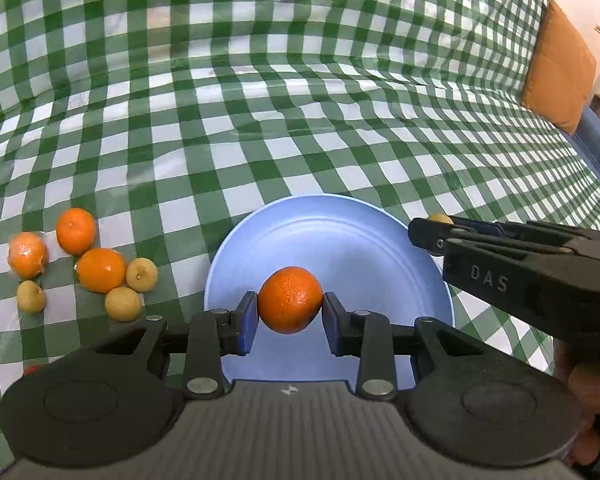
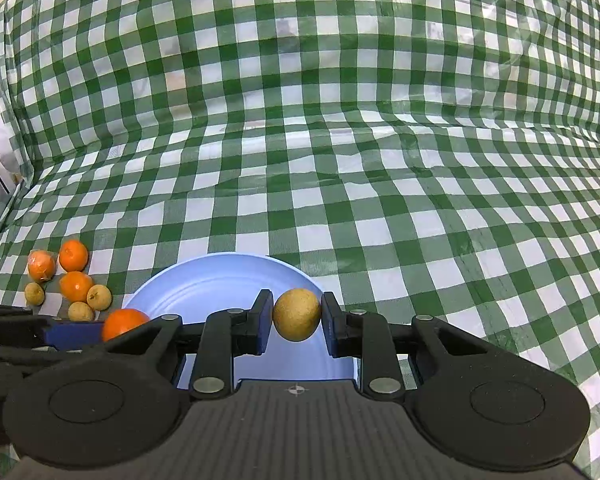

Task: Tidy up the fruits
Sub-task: 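Carry the tangerine and yellow fruit with both tools over the blue plate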

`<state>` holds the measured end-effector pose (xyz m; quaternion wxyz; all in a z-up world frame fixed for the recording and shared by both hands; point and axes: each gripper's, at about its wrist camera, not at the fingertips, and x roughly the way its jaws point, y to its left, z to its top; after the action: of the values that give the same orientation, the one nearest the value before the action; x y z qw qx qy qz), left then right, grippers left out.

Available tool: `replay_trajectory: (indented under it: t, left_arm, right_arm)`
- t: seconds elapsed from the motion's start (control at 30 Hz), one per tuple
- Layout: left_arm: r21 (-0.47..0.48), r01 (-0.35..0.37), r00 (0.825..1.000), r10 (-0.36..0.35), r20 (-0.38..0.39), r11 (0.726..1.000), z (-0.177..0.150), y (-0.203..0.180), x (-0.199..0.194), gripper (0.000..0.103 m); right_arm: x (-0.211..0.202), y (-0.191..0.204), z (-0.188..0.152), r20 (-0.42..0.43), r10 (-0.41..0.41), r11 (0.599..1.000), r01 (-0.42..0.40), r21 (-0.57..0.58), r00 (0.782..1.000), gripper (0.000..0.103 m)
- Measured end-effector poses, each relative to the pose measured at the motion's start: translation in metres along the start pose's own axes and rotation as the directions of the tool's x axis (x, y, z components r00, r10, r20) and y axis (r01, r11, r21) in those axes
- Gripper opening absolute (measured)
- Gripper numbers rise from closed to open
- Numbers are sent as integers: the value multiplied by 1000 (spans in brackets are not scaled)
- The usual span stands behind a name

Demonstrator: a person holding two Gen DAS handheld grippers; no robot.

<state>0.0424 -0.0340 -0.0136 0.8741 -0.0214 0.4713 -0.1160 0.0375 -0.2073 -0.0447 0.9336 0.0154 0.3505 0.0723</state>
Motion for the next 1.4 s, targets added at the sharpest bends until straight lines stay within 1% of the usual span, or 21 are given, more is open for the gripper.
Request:
replay_trajectory:
  t: [0.17,0.67,0.9,1.4]
  left_arm:
    - [1,11,1000,-11,-2,1000,1,-1,-1,38]
    - [5,11,1000,-11,-18,1000,-2,-1,0,38]
    - [-22,5,1000,-5,-10,1000,1,4,-2,38]
    - [-24,4,1000,-4,-4,1000,0,0,-3,38]
  right_arm:
    - [6,-3,2,-2,4,1000,-4,-5,1000,27]
    - [7,3,1,-16,10,1000,-11,-22,1000,27]
    - [8,4,-1,-19,15,999,-16,-29,1000,27]
    - [8,6,-1,-23,19,999,-20,-34,1000,27]
